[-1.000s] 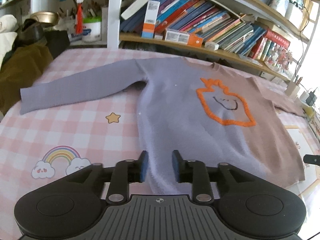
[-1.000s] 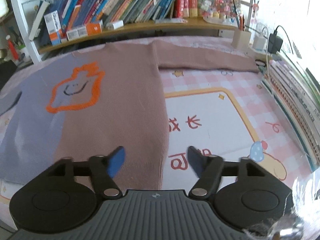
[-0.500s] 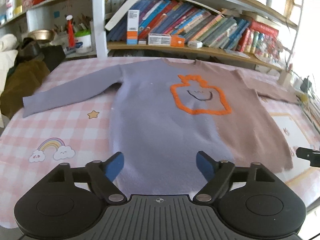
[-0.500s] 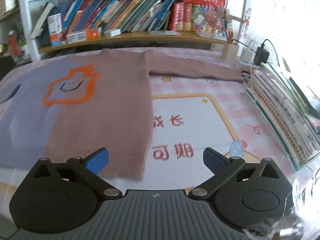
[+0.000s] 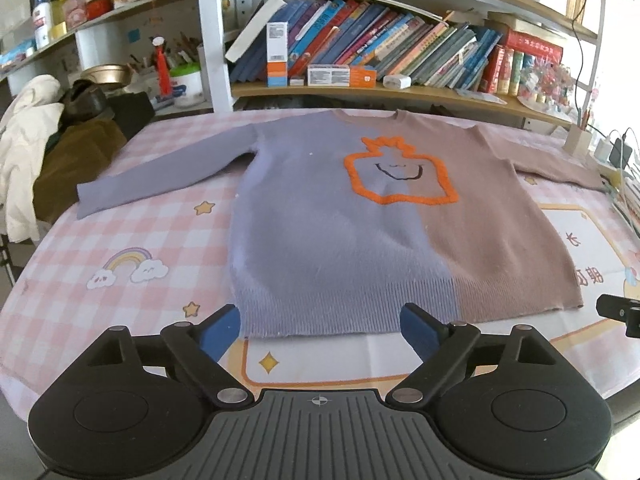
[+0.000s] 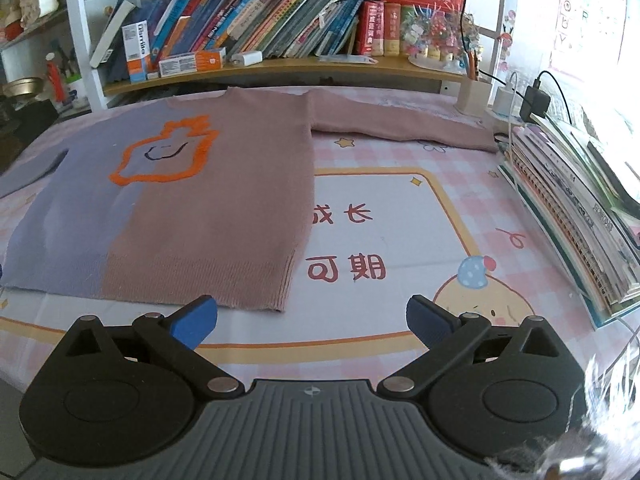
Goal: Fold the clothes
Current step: 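Open both grippers on the hem and lift them off the sweater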
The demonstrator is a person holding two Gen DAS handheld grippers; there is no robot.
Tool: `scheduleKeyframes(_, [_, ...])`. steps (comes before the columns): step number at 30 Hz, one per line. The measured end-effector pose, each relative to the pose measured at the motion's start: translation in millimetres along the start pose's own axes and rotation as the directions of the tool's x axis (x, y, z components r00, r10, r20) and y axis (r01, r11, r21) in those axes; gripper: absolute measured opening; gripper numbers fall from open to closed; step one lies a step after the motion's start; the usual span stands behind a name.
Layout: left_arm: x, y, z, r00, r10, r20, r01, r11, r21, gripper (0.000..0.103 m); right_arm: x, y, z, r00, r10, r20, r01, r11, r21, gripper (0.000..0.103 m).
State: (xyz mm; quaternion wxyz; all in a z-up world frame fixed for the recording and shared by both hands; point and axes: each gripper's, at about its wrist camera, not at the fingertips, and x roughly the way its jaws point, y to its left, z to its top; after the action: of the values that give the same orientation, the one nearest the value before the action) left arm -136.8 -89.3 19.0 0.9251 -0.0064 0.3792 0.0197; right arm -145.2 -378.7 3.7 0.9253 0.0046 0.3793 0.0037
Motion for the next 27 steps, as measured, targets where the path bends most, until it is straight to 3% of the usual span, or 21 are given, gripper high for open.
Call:
scheduleKeyframes(13, [7,11,4,1.000,-0.003,0.003,0.003,1.000,-0.002,0.090,5,5,6,1.000,-0.025,-0.004,0.025,0.999,0.035,0.102])
scheduleKeyframes(27, [54,86,45,0.998,-0.059,0.003,0.059,0.998,-0.013,0.090,27,73,35,0.996,-0.094,0.001,0.094,0.994,0.056,0.102])
